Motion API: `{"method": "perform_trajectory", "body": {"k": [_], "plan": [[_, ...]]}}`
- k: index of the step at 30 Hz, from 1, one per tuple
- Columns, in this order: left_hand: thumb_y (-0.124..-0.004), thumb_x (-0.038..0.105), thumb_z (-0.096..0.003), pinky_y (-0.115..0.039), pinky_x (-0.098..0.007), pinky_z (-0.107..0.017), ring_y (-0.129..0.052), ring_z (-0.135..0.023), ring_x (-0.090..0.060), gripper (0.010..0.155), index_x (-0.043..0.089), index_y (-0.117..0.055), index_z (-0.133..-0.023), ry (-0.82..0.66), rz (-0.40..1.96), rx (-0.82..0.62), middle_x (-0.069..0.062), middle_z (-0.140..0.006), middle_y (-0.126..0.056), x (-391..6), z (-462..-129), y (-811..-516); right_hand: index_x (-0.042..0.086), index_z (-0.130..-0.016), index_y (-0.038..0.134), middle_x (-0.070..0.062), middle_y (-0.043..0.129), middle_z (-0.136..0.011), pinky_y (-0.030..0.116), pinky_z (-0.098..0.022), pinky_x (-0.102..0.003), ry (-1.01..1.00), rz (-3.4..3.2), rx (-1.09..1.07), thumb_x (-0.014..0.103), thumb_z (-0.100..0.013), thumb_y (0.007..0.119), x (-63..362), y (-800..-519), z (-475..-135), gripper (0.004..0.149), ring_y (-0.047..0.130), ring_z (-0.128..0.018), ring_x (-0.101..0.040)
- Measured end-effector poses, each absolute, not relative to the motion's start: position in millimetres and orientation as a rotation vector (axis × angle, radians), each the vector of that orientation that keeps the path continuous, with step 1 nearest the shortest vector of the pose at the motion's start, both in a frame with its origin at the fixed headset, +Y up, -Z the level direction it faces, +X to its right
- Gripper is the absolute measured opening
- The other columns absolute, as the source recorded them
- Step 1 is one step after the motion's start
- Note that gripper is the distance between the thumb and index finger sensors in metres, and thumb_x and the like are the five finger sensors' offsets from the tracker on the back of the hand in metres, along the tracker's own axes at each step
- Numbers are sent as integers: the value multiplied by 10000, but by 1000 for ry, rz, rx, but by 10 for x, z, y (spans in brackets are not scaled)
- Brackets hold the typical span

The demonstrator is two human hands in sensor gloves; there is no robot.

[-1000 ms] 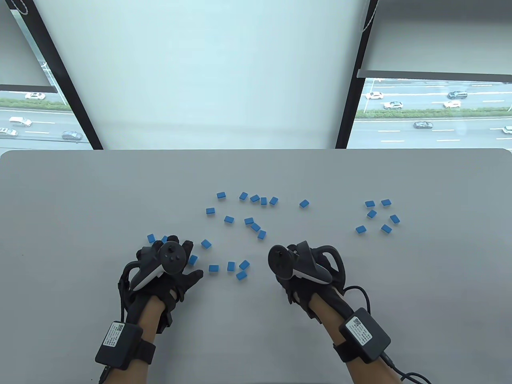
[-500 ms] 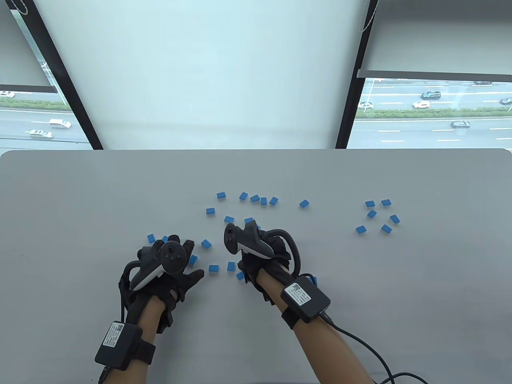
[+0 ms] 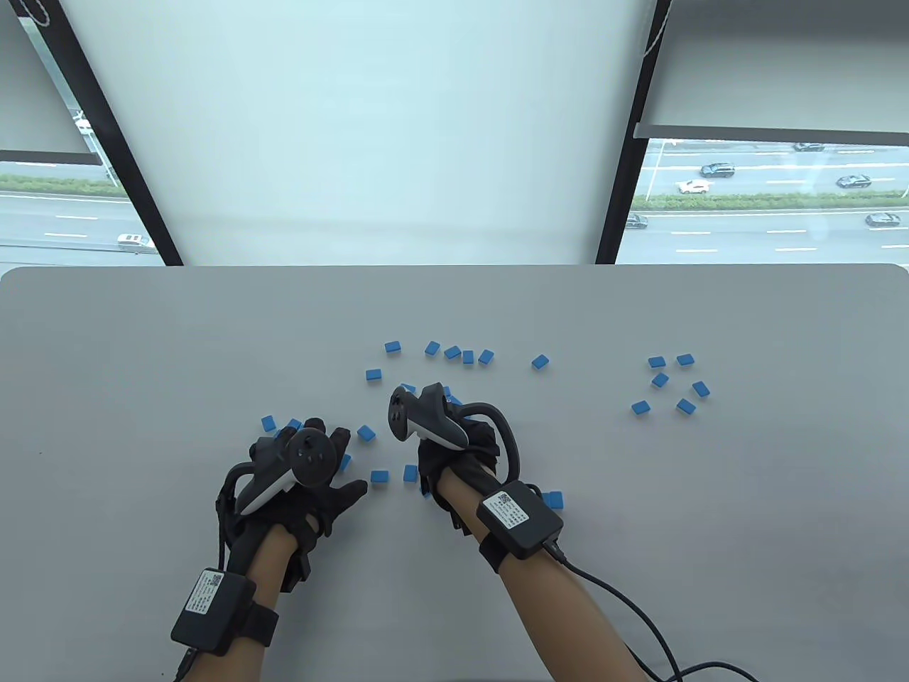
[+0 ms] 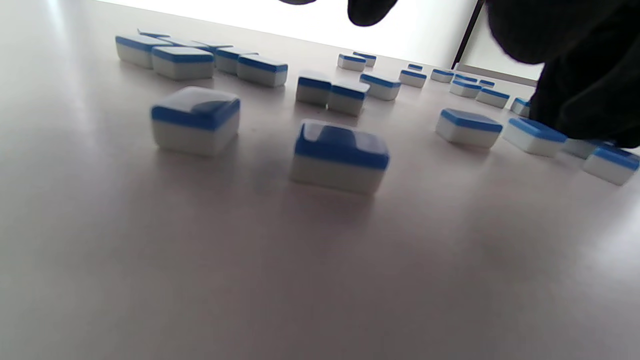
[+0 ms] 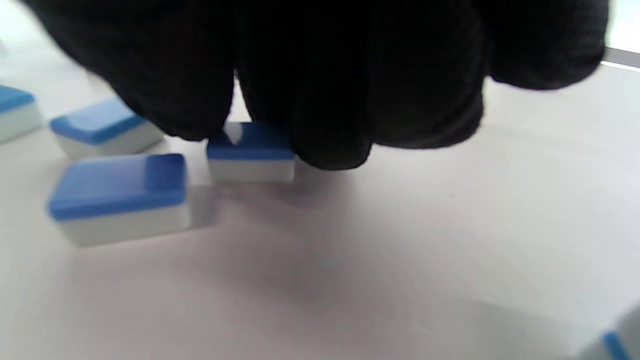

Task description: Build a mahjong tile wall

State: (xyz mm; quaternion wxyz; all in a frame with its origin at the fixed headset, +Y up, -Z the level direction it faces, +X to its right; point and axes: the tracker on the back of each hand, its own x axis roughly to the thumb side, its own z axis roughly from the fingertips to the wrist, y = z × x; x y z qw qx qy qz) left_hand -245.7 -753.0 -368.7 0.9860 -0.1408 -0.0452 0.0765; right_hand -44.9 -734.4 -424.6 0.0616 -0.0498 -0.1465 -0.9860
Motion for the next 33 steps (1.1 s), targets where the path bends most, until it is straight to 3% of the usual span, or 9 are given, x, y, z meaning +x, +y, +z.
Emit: {"method": "perform_trajectory", "body": {"k": [9,23,33], "plan": [[-648,720,-401,-221,-749,-684,-247,-1087,-455,858,364,-352,-1122,-89,159,-275,-26,-1208,-249,-2461,-3685,-7515,211,-802,860,-23,983,-697,827,-423,-495,-457,-2958,-180,431,-342,929,-480,-7346,-4209,514,996,-429,-267],[-649,720,-401,-220,-749,-684,-246,-1087,-455,859,364,-350,-1123,-94,160,-269,-26,-1208,-248,-2460,-3671,-7488,280,-922,686,26,808,-898,722,-597,-499,-520,-2870,-278,337,-376,935,-473,-7387,-4197,603,908,-657,-273],[-651,719,-401,-221,-748,-684,-245,-1087,-454,860,361,-351,-1123,-86,166,-263,-27,-1208,-249,-2483,-3666,-7472,271,-922,657,15,788,-897,723,-611,-488,-495,-2839,-318,310,-374,930,-472,-7356,-4193,614,906,-666,-264]]}}
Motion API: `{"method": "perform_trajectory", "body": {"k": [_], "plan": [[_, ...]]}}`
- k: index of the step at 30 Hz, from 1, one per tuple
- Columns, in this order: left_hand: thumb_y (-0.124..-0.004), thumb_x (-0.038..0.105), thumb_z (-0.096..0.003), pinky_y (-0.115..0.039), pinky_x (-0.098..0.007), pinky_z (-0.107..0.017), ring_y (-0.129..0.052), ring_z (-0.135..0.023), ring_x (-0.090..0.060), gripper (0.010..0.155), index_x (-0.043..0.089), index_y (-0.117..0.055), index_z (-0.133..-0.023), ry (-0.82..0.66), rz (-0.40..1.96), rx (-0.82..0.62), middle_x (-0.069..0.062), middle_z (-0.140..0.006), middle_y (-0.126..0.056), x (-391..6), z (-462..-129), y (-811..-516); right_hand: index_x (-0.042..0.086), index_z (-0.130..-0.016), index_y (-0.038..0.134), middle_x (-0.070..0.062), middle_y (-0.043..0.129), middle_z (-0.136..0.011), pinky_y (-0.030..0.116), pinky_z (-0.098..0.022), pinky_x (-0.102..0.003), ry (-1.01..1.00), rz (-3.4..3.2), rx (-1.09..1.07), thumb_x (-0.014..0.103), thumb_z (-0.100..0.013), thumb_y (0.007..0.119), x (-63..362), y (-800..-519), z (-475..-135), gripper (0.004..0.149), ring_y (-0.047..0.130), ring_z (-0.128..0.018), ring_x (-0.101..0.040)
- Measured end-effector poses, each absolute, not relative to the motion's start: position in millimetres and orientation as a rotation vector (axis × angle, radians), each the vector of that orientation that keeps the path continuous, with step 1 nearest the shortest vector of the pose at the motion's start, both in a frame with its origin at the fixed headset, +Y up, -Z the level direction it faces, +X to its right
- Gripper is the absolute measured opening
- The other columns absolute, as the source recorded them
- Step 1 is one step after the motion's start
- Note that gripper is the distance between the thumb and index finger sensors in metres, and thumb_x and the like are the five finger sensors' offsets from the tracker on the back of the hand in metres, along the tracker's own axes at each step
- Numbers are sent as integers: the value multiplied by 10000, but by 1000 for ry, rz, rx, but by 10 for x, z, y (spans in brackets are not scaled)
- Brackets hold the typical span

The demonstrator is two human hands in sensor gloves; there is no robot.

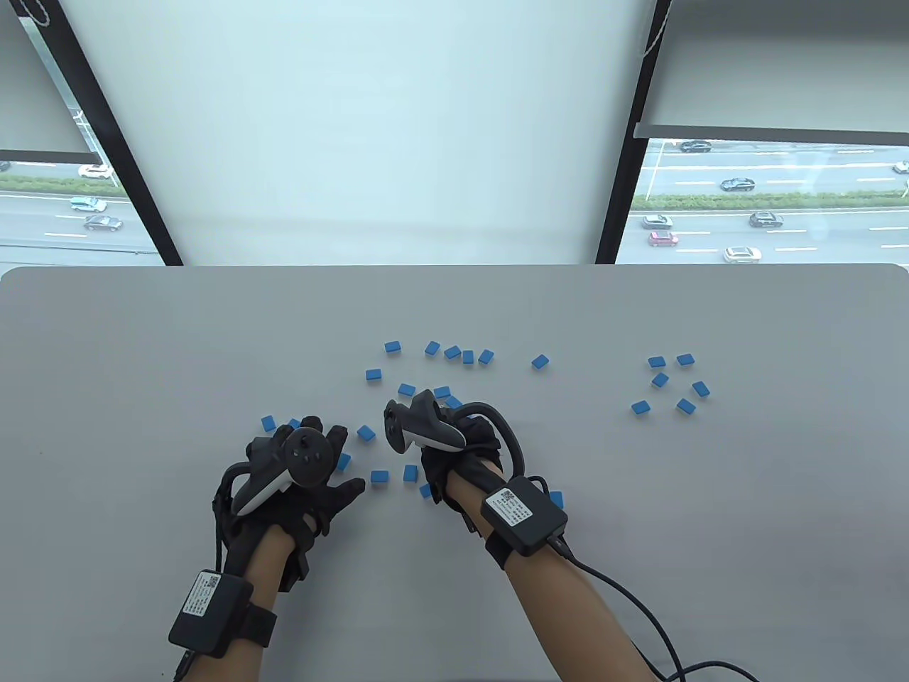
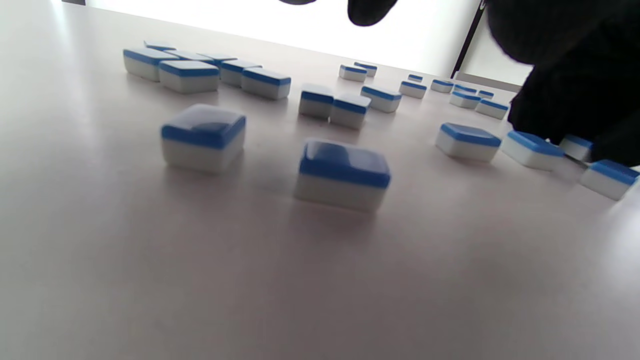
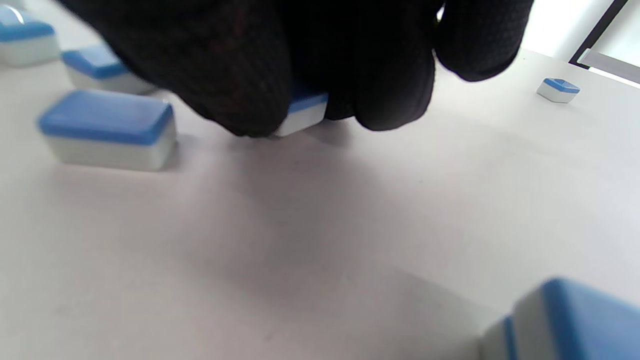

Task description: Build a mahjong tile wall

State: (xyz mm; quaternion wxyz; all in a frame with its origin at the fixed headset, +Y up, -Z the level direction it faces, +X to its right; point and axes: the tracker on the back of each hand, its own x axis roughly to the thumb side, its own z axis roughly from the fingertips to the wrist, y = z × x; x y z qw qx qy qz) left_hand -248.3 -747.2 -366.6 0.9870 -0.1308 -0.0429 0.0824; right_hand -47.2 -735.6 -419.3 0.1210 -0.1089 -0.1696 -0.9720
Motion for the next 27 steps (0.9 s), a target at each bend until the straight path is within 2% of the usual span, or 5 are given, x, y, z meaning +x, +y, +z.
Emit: {"method": "perform_trajectory", "body": {"k": [5,9,14,24,27], "plan": [[-650,719,-401,-220,-748,-685,-245,-1087,-454,857,364,-351,-1123,-85,158,-270,-26,-1208,-247,-2472,-3669,-7481,247,-935,626,-9,755,-908,713,-615,-496,-458,-2892,-376,301,-371,920,-354,-7068,-4095,638,882,-679,-276],[-650,719,-401,-221,-748,-685,-247,-1087,-454,856,365,-353,-1121,-83,151,-267,-25,-1207,-250,-2472,-3662,-7472,234,-936,614,-21,743,-905,718,-606,-498,-298,-2899,-492,304,-369,913,-132,-6800,-3910,644,878,-671,-278],[-649,719,-402,-221,-748,-685,-244,-1087,-453,857,363,-351,-1123,-71,156,-256,-26,-1207,-247,-2511,-3652,-7443,230,-940,603,-23,734,-909,717,-605,-498,-103,-2943,-527,305,-374,902,274,-6638,-3667,645,874,-675,-277],[-650,718,-401,-221,-748,-684,-246,-1087,-454,858,363,-351,-1122,-56,155,-262,-26,-1207,-247,-2533,-3637,-7427,233,-953,602,-33,734,-906,714,-589,-515,38,-3174,-500,292,-376,904,909,-6850,-3444,654,869,-669,-294],[-650,718,-401,-222,-748,-684,-245,-1086,-455,856,363,-353,-1121,-54,156,-263,-25,-1207,-248,-2536,-3630,-7427,226,-957,604,-45,740,-899,715,-578,-523,-22,-3182,-480,285,-375,906,961,-6970,-3449,659,871,-660,-303]]}}
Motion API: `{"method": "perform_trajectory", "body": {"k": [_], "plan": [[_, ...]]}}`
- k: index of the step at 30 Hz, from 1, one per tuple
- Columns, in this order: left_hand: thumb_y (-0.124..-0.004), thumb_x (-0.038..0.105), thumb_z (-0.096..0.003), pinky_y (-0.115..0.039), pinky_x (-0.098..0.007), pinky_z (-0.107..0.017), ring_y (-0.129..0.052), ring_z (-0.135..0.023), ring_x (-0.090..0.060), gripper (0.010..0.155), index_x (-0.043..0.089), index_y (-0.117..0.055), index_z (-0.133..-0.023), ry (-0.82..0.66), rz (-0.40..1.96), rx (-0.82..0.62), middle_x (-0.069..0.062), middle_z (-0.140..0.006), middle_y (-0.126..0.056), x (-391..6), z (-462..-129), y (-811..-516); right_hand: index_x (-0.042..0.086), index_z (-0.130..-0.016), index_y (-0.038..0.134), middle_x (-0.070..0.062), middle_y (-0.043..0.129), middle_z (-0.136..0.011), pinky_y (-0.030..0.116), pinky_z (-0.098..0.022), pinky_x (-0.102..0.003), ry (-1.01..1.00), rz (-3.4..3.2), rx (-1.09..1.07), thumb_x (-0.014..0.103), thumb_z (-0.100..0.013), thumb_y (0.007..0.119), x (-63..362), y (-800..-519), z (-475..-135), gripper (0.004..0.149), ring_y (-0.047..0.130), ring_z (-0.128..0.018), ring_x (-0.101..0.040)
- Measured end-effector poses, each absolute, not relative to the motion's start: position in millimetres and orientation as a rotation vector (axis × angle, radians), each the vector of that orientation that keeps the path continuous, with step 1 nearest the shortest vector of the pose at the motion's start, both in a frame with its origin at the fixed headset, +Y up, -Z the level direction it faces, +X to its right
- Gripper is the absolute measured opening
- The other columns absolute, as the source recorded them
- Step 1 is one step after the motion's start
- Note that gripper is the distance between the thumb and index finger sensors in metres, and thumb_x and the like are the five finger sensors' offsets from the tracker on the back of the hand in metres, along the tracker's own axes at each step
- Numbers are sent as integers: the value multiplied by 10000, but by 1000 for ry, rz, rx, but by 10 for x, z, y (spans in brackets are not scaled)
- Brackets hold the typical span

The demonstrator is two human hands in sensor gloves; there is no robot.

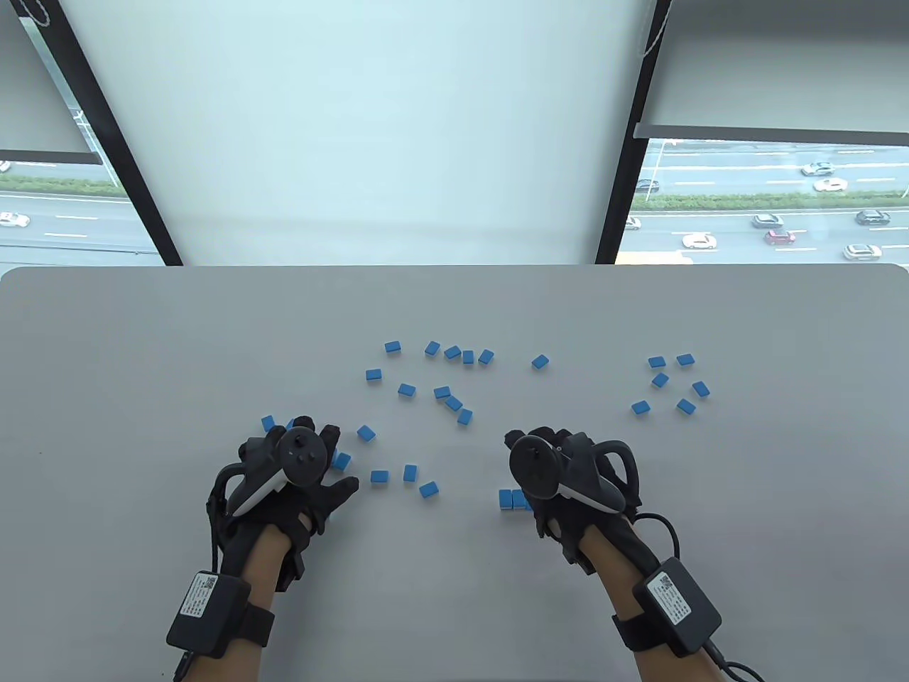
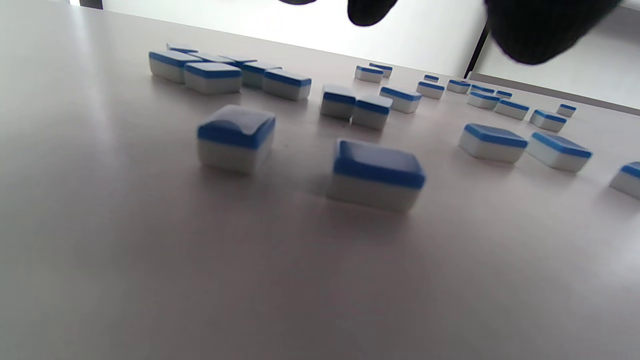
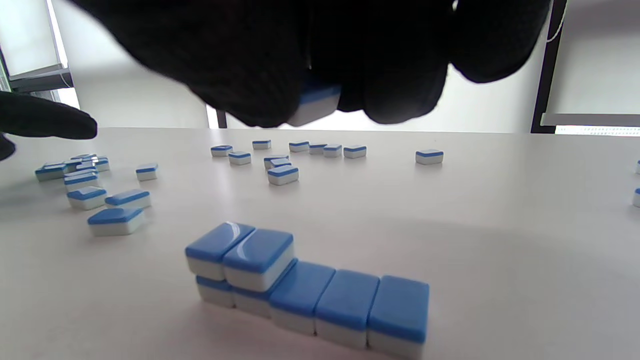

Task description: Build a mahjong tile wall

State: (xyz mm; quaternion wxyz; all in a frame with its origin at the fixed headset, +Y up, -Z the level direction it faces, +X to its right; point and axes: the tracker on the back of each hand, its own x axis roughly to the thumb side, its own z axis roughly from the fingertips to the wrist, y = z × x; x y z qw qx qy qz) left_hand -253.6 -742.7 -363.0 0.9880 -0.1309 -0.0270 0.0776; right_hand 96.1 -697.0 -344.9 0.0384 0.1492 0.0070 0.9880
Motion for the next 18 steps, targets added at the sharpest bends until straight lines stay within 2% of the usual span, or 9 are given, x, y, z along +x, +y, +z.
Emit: {"method": "perform_trajectory", "body": {"k": [8,18], "plan": [[-649,718,-401,-222,-749,-682,-246,-1085,-455,855,363,-354,-1121,-51,162,-282,-26,-1206,-250,-2537,-3622,-7445,223,-972,579,-39,736,-902,718,-576,-521,237,3098,505,276,-373,910,955,-7279,-3465,686,869,-666,-302],[-650,718,-401,-221,-749,-682,-247,-1085,-455,856,361,-355,-1121,-51,163,-282,-28,-1206,-250,-2538,-3624,-7443,236,-989,551,-25,724,-916,710,-587,-521,285,3170,561,264,-378,908,811,-7395,-3454,707,856,-692,-302]]}}
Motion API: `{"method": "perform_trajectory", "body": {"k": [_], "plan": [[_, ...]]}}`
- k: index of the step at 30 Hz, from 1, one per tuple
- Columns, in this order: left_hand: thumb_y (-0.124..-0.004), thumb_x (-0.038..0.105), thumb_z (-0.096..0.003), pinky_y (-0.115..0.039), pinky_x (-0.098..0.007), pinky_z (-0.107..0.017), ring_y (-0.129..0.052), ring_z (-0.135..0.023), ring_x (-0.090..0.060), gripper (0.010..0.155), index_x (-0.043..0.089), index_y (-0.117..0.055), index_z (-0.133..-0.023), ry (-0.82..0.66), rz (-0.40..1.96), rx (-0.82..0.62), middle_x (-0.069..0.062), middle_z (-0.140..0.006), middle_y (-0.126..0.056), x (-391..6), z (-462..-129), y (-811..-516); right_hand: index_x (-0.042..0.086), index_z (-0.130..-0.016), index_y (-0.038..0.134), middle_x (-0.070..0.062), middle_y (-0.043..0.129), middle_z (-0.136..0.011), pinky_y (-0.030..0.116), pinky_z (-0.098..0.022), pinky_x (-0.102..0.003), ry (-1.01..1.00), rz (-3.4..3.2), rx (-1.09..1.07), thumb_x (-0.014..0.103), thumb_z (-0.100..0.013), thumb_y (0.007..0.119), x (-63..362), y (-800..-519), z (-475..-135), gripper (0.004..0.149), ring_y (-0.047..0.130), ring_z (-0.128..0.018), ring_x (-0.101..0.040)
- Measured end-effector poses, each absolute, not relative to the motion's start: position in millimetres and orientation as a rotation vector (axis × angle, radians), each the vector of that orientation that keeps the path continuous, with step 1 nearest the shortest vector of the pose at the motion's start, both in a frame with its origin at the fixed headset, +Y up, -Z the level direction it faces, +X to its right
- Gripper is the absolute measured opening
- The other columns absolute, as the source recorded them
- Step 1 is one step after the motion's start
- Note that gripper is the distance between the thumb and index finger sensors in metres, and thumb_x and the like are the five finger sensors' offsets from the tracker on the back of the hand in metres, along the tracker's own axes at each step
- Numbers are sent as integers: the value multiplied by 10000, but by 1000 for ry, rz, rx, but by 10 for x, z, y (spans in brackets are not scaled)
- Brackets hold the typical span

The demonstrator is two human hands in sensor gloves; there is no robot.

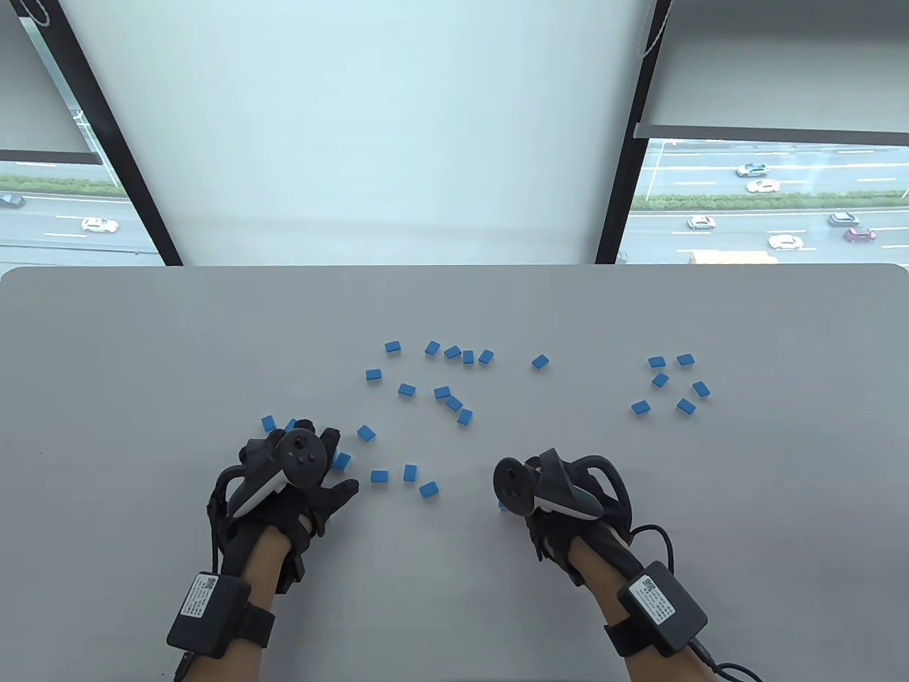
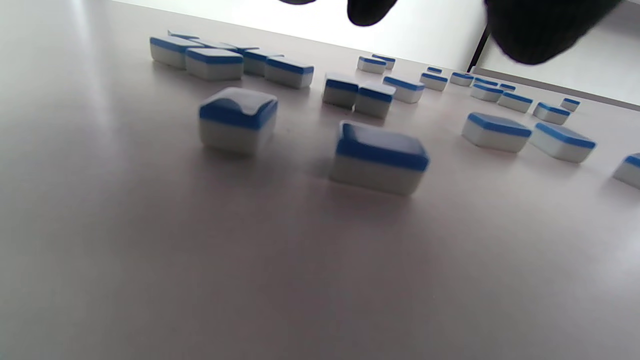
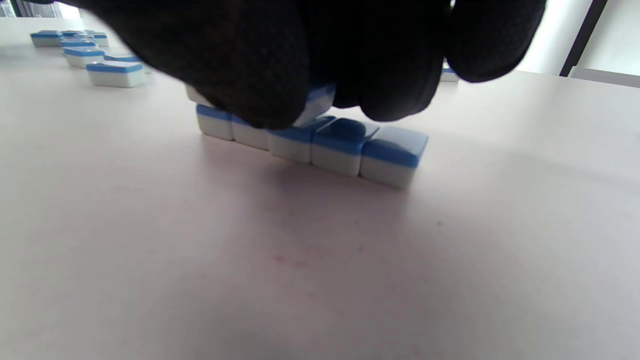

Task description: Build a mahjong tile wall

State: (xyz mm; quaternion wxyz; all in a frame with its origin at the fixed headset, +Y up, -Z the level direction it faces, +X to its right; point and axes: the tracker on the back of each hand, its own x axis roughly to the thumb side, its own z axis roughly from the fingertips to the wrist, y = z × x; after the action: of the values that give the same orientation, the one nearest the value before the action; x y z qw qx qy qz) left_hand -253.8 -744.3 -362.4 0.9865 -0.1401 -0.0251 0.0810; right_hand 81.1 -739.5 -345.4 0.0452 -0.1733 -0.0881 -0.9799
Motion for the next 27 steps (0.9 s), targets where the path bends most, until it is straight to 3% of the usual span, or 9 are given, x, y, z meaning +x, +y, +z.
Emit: {"method": "perform_trajectory", "body": {"k": [14,21,27], "plan": [[-649,718,-402,-221,-749,-683,-246,-1085,-455,856,362,-353,-1121,-45,155,-284,-27,-1206,-250,-2539,-3615,-7433,228,-998,537,-39,694,-947,704,-592,-525,-235,-3010,-508,307,-379,902,829,-7300,-3446,722,849,-711,-304],[-650,718,-401,-220,-749,-683,-248,-1085,-456,856,363,-354,-1122,-49,160,-282,-27,-1207,-248,-2536,-3623,-7426,212,-966,634,-59,736,-927,716,-579,-526,-52,-3079,-445,408,-380,884,751,-6809,-3558,667,874,-673,-307],[-651,718,-400,-220,-750,-682,-248,-1086,-456,858,361,-357,-1122,-47,165,-273,-27,-1207,-251,-2545,-3623,-7406,200,-934,697,-63,794,-880,727,-549,-525,-27,-3186,-404,433,-378,880,352,-6532,-3682,630,893,-614,-308]]}}
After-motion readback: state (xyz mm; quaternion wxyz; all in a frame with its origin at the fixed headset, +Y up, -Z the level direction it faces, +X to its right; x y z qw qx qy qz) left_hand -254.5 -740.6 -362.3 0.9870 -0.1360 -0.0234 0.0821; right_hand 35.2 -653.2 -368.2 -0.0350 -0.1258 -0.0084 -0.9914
